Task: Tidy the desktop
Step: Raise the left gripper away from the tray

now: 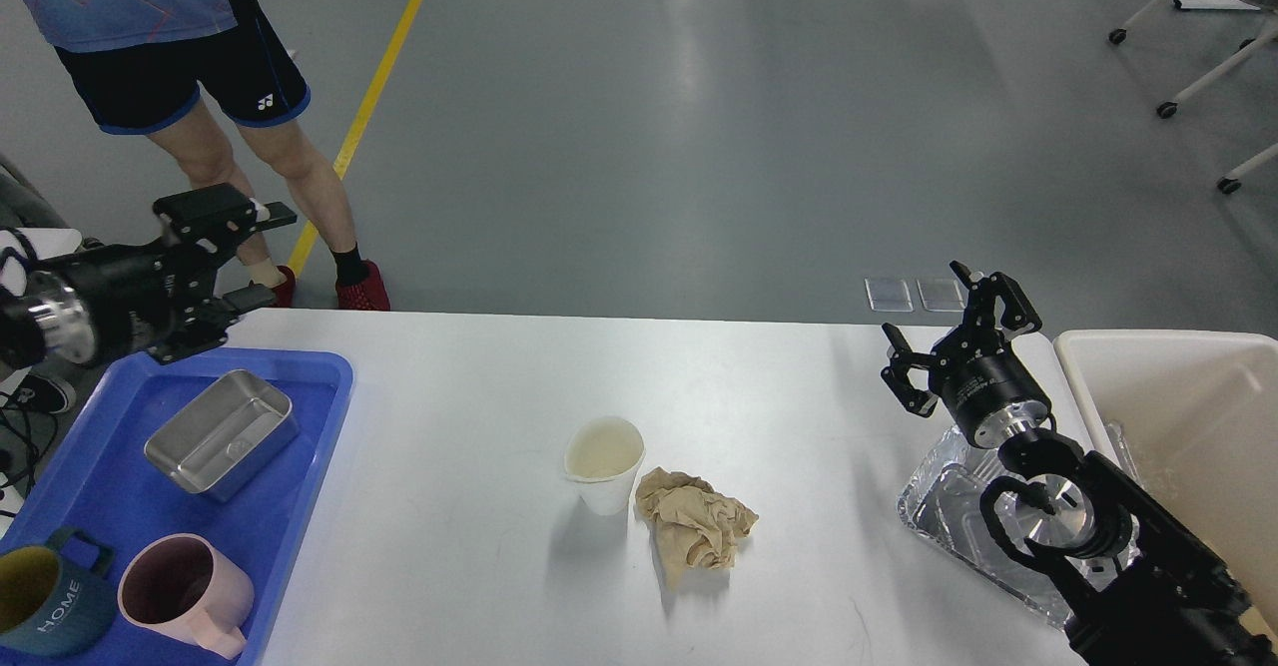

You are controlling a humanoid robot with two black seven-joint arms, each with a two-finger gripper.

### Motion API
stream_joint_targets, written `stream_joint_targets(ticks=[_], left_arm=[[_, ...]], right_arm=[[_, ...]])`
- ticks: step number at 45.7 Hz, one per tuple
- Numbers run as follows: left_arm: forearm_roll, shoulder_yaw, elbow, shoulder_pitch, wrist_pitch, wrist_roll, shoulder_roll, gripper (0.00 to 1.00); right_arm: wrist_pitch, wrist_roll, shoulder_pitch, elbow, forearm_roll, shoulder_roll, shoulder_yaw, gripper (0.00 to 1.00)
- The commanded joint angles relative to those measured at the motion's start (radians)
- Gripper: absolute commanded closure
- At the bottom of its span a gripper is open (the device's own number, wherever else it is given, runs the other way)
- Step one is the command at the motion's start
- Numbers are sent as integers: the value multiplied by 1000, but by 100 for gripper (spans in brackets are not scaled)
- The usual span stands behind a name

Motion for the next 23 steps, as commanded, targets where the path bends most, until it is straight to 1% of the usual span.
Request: stream_joint_targets(ticks=[1,4,10,12,14,16,21,23], left_arm=[[-27,-49,104,22,57,-4,-179,6],[-67,-101,169,45,56,-7,-268,5],[-104,-260,311,96,51,-10,-429,5],[-104,-315,354,105,51,-18,-486,5],[-104,-369,402,113,50,-35,-550,4],[-104,-400,437,119,50,-64,-596,4],[-105,-445,557,125,50,-171,-698,4],[-105,-454,603,125,42,-201,-741,4]], right_arm=[[0,0,-4,3,0,0,-2,0],[0,0,-6,3,0,-1,-2,0],[0,0,-13,3,0,-5,-2,0],[0,0,-13,2,0,-5,-2,0],[0,0,-13,2,0,-5,-2,0],[0,0,-12,0,0,-3,-2,0],[0,0,-6,0,0,-3,-2,0],[0,0,-4,0,0,-3,-2,0]])
